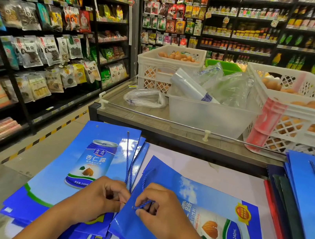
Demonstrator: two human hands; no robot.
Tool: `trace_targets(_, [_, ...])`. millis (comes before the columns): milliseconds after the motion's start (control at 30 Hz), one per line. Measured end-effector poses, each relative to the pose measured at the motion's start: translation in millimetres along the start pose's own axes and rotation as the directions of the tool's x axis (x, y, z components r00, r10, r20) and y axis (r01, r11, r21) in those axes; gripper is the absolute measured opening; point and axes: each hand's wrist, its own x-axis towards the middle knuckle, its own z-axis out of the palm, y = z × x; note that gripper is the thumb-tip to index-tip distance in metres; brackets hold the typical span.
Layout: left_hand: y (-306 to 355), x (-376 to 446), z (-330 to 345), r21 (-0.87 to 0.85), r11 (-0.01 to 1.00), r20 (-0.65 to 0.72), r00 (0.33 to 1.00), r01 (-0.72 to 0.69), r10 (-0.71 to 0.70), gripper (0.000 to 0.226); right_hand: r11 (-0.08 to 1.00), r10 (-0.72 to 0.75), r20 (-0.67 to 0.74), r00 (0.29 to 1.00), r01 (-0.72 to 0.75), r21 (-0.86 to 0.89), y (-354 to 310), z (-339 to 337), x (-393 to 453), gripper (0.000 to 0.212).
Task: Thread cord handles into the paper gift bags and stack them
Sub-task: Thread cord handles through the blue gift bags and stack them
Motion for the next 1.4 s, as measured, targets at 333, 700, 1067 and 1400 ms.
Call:
trace_targets(333, [-5, 3, 4, 0.058, 0.998, -0.048, 0.998, 0.037, -0.035, 0.020, 1.000, 0.029, -0.039, 0.999, -0.029, -0.008, 6, 5, 3, 0.006])
trace_targets(700, [-5, -2, 13, 0.054, 0.998, -0.124, 0.992, 0.013, -0.006, 0.020, 0.993, 0.106, -0.103, 0.989, -0.100, 0.059, 14, 8, 6, 0.009])
trace_targets(1067, [11, -7, 19, 0.119, 0.992, -0.194, 0.978, -0.049, 0.072, 0.019, 0.935, 0.272, -0.609, 0.745, -0.055, 0.351, 10, -31, -2, 0.011])
trace_targets(1400, [89, -23, 11, 0.393, 0.837, -0.278, 0.818, -0.381, 0.503, 0.033, 0.982, 0.182, -0.503, 0.845, -0.187, 0.041, 22, -133, -23, 0.064])
